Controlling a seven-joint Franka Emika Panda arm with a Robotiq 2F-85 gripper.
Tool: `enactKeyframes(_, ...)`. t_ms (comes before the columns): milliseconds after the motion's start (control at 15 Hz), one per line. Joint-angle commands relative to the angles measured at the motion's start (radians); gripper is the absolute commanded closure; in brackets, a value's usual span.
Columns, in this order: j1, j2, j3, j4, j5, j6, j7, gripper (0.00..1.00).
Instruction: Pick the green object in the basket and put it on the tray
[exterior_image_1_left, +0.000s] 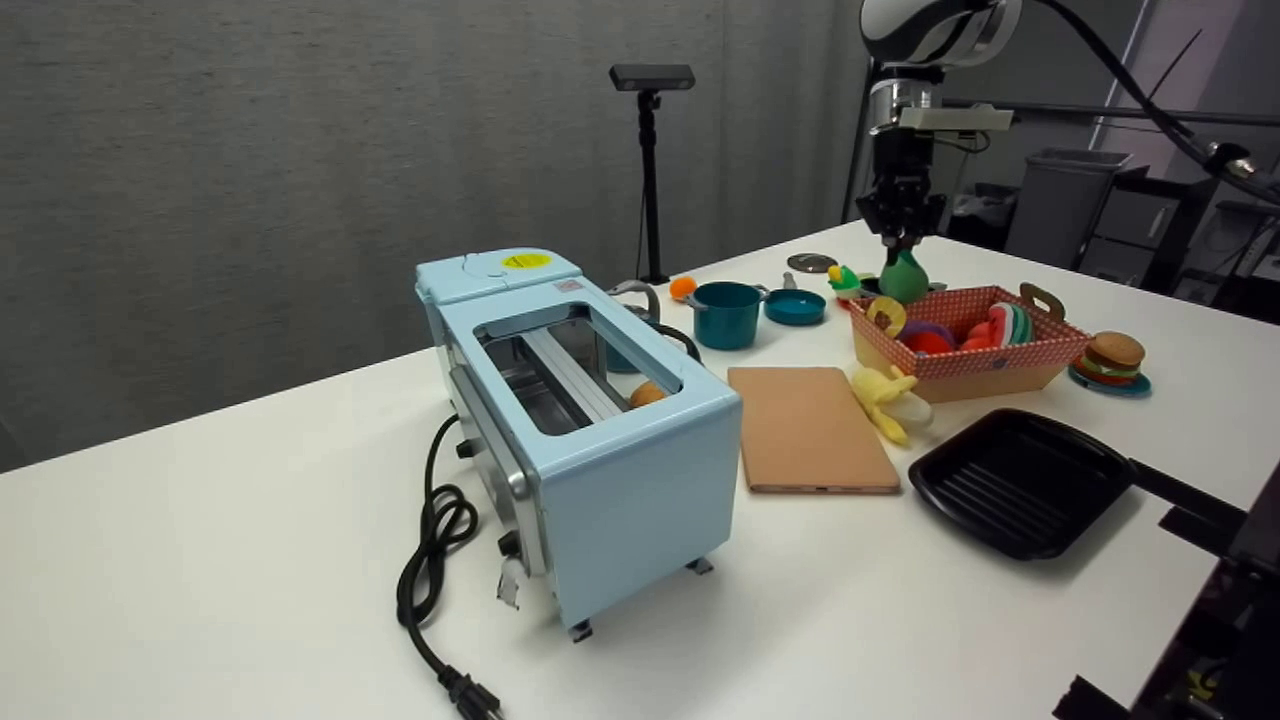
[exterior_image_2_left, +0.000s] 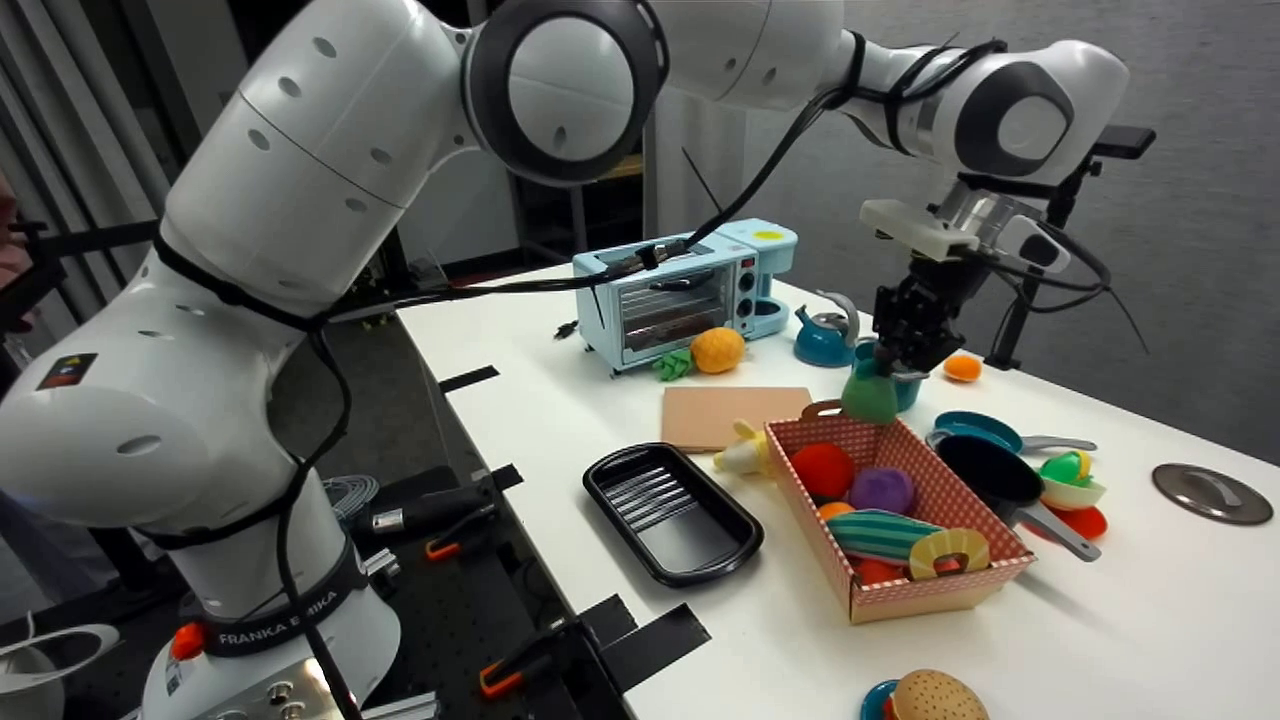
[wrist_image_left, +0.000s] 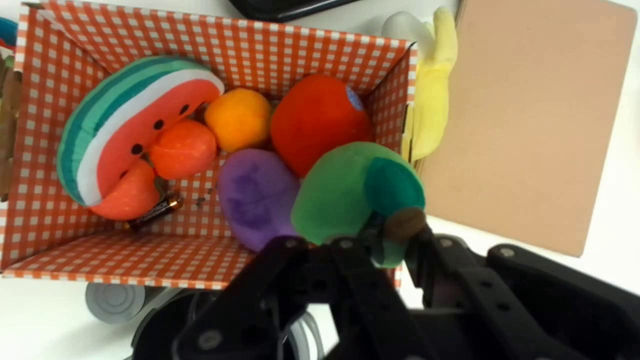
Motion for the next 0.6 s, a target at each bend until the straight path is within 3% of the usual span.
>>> enactKeyframes(0, 0.060, -0.165, -0.006, -0.240, -0.013, 0.087, 0.053, 0.97)
enactKeyframes(533, 0.196, -0.343, 0.000, -0.592, -0.066, 0.195, 0.145, 0.97)
